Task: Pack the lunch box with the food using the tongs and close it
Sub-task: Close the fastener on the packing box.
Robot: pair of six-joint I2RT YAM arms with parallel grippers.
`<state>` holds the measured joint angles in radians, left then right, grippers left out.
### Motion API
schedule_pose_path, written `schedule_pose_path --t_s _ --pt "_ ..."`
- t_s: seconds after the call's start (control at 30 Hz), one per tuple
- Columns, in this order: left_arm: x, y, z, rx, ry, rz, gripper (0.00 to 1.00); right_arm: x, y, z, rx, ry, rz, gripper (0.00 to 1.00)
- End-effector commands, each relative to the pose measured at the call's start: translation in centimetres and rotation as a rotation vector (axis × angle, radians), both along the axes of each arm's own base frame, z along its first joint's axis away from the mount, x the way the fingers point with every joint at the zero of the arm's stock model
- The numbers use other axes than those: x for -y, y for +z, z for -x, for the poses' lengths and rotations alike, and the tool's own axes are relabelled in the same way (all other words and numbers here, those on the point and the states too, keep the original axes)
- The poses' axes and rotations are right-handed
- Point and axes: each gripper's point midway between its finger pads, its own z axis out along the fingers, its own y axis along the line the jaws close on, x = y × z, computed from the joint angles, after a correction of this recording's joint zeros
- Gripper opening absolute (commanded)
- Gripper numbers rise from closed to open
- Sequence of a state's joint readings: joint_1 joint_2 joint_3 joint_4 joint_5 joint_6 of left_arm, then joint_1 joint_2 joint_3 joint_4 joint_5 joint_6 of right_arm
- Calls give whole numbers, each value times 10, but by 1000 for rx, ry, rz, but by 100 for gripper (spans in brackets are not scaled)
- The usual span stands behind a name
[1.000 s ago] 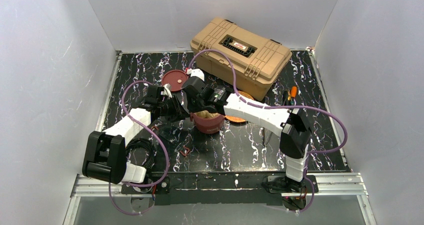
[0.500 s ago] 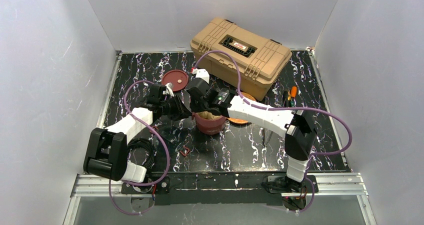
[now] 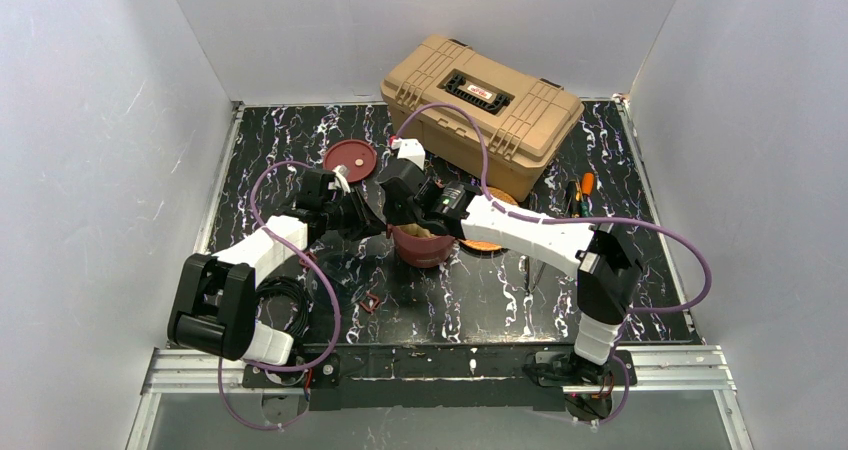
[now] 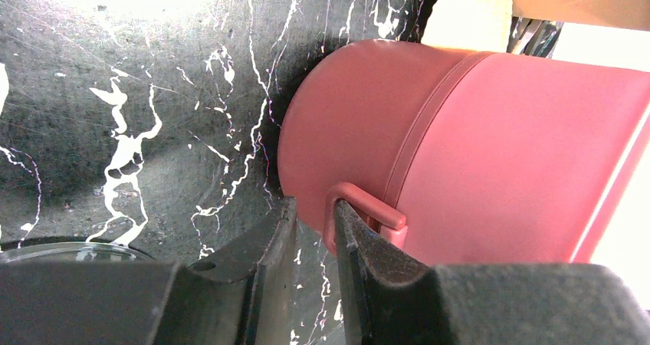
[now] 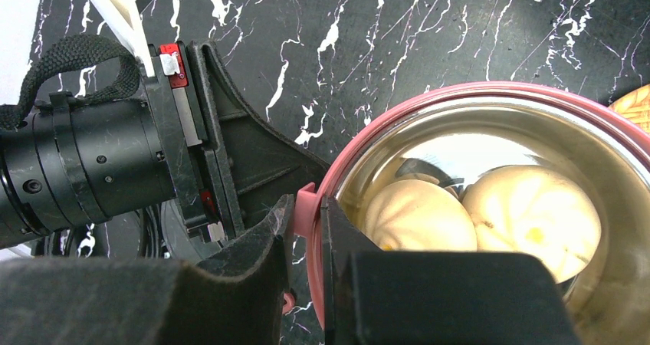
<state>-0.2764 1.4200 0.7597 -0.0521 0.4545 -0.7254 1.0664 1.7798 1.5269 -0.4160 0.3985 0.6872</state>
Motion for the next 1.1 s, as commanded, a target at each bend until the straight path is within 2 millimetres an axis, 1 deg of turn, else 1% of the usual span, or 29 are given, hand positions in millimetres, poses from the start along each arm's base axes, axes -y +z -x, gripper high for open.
schedule_pose_path --t_s 0.0,0.17,0.3,0.43,0.7,0.8,0.87,0.97,1.07 --pt "4 -17 15 -60 -26 -27 23 43 -59 23 -117 37 229 6" --pt "5 -15 12 -59 -30 -28 24 42 -45 24 -87 68 212 21" --pt "5 -14 11 -53 -30 -31 24 43 -38 24 -72 75 205 26" --pt "4 -11 11 -48 -30 -36 24 43 -33 25 -60 86 187 32" --pt "4 -5 6 -34 -29 -41 24 42 -16 24 -26 104 159 39" --pt "4 -5 6 -35 -32 -47 24 43 -12 23 -14 112 163 38" --pt "4 -6 6 -37 -33 -49 24 45 -13 24 -13 116 174 34" --pt "4 -7 6 -41 -35 -49 24 47 -20 25 -22 123 194 24" --pt "3 -9 7 -44 -34 -51 24 48 -27 27 -36 128 206 13"
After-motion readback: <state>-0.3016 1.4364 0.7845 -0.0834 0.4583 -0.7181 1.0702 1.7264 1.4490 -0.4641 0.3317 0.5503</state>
